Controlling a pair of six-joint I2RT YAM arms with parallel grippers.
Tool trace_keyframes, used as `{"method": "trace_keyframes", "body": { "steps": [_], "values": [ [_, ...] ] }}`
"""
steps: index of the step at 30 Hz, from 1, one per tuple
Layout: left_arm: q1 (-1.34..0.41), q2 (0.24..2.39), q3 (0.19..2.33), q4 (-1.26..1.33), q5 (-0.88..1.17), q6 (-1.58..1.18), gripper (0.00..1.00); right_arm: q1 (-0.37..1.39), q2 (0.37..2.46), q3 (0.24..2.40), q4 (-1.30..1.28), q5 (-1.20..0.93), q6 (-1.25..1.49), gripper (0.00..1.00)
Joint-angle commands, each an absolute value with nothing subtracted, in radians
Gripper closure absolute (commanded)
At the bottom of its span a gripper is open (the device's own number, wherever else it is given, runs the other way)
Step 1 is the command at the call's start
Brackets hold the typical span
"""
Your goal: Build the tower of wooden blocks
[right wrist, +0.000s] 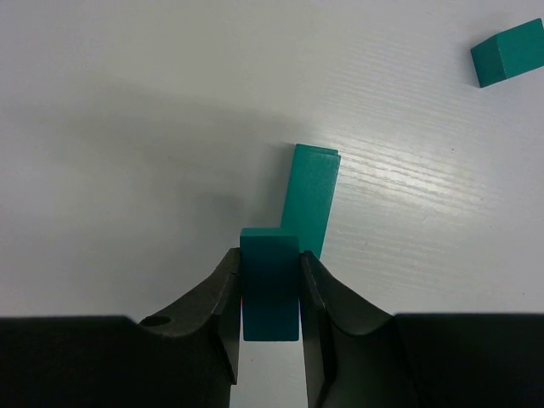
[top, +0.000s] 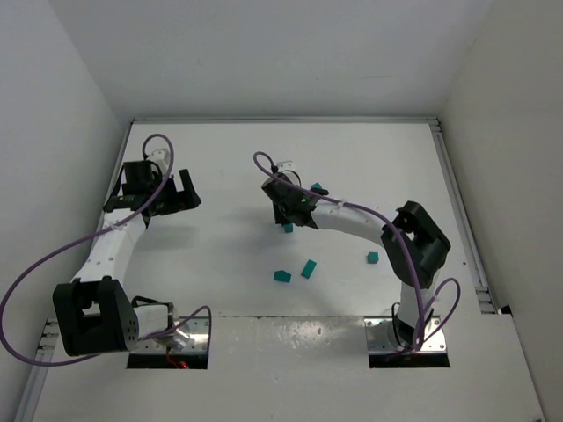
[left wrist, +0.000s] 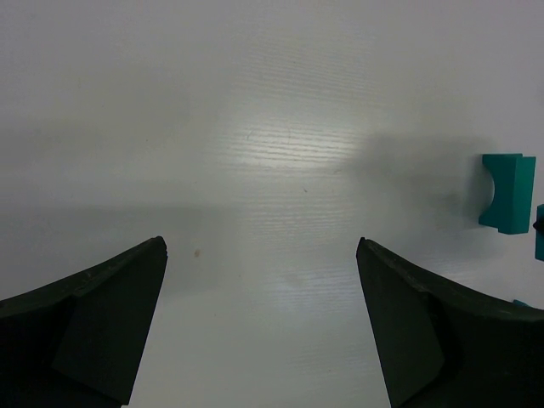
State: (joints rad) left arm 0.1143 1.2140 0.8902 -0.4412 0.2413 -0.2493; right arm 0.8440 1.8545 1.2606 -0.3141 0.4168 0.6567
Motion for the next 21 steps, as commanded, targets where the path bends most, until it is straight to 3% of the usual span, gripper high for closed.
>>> {"method": "trace_keyframes", "body": {
  "steps": [1,21],
  "values": [
    [0.13,1.184,0.884,-0.434,0.256,-0.262,0.0,0.83,1.851,1.301,-0.276,0.437,0.652,1.0],
    [0.13,1.212,0.884,-0.425,0.265,-0.262,0.0,0.765,1.91,1.347,-0.304,0.393,0.684,0.95]
  ]
}}
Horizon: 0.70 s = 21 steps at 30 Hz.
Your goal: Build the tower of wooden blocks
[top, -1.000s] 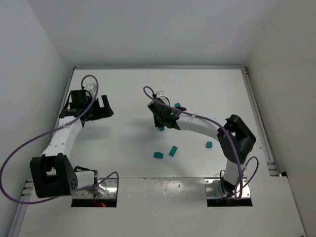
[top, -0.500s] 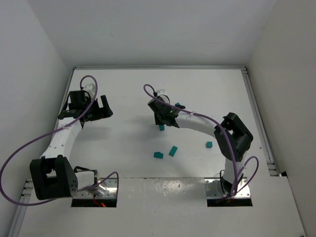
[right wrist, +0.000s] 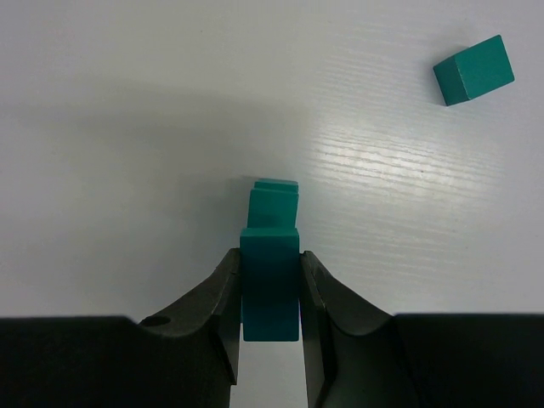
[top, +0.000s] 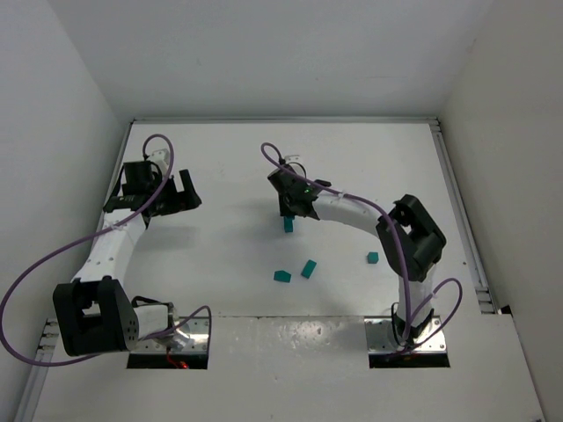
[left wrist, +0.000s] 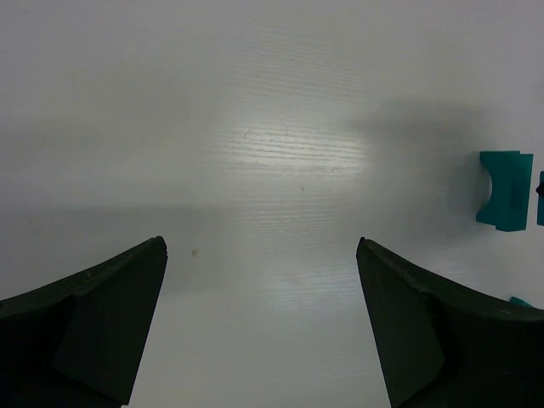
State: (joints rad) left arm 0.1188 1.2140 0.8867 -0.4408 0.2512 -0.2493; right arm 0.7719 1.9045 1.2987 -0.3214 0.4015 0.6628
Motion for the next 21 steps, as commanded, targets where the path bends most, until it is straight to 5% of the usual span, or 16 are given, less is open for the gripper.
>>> {"method": "trace_keyframes", "body": {
  "steps": [1,21],
  "values": [
    [0.13,1.212,0.884,-0.425,0.265,-0.262,0.0,0.765,1.911,1.345,-0.302,0.39,0.686,0.95],
    [0.14,1.221,0.884,-0.425,0.275,-0.262,0.0,0.752,1.945,1.358,-0.33,0.36,0.726,0.84]
  ]
}}
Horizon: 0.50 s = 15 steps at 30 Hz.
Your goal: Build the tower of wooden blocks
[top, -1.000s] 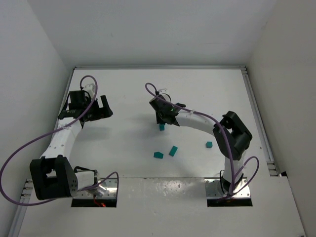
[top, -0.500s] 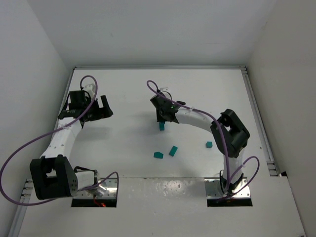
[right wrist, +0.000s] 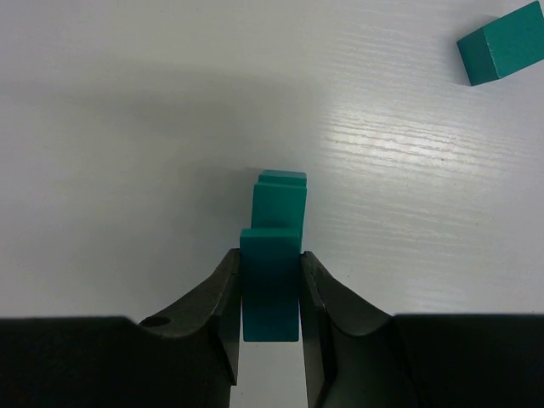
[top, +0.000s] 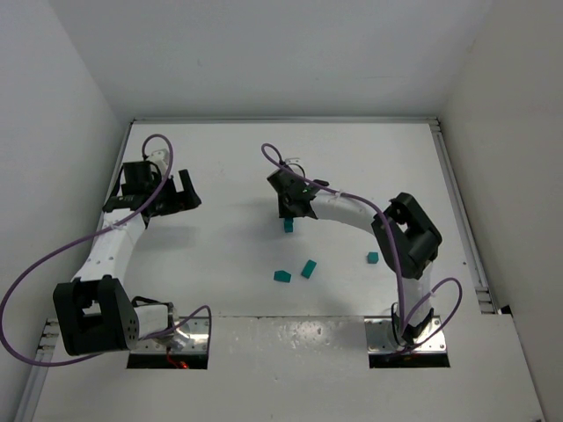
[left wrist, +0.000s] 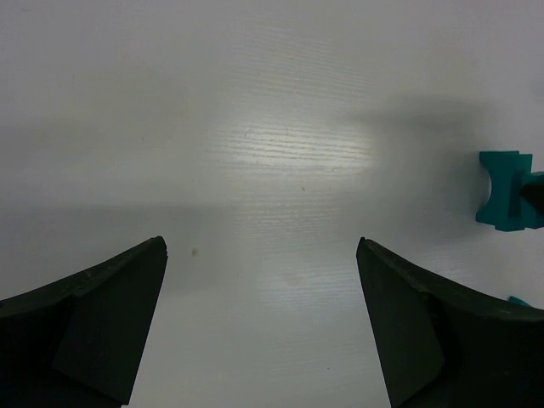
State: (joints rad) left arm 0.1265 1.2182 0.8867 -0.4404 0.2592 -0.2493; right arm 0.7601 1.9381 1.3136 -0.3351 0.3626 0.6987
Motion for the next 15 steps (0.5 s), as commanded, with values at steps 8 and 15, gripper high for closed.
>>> {"method": "trace_keyframes", "body": {
  "steps": [8,15],
  "values": [
    [0.14,1.23,0.884,-0.425,0.284,-0.262,0.0,0.75,1.95,1.359,-0.33,0.357,0.722,0.76],
    [0.14,1.23,0.884,-0.425,0.284,-0.262,0.0,0.747,1.954,1.358,-0.33,0.342,0.732,0.73]
  ]
}}
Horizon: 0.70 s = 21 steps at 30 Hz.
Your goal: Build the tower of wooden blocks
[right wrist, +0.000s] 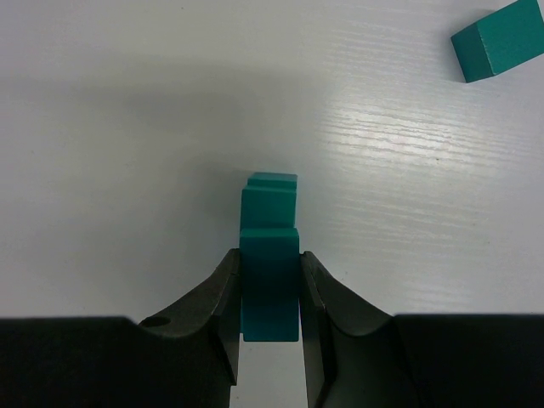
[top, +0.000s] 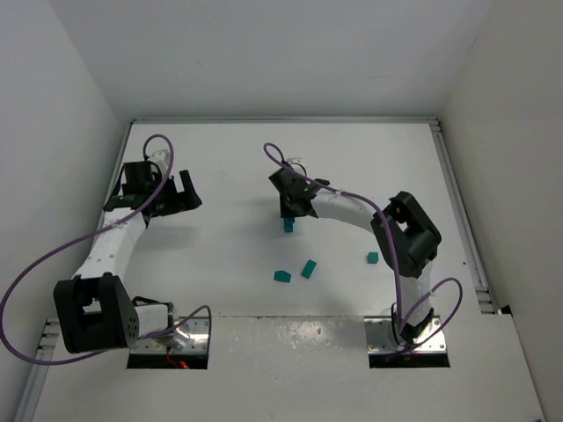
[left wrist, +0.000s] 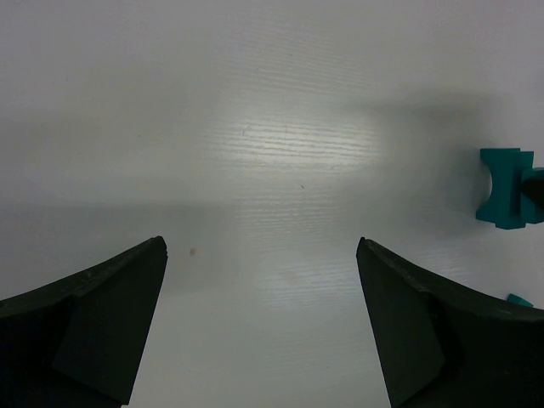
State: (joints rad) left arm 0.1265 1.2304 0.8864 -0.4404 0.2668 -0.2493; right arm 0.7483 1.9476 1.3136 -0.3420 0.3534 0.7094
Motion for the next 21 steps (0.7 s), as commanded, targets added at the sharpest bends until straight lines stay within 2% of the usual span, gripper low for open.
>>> {"method": "trace_keyframes", "body": {
  "steps": [1,7,16,21],
  "values": [
    [0.14,1.23,0.884,-0.425,0.284,-0.262,0.0,0.747,1.956,1.358,-0.33,0.341,0.732,0.74],
    [0.14,1.23,0.884,-0.425,0.284,-0.262,0.0,0.744,1.959,1.361,-0.33,0.337,0.736,0.74],
    [0.149,1.239,0.884,-0.416,0.293,-0.262,0.0,0.741,1.968,1.365,-0.339,0.331,0.744,0.68],
    [0.149,1.249,0.884,-0.416,0.293,-0.262,0.0,0.739,1.974,1.37,-0.34,0.328,0.744,0.68]
  ]
}}
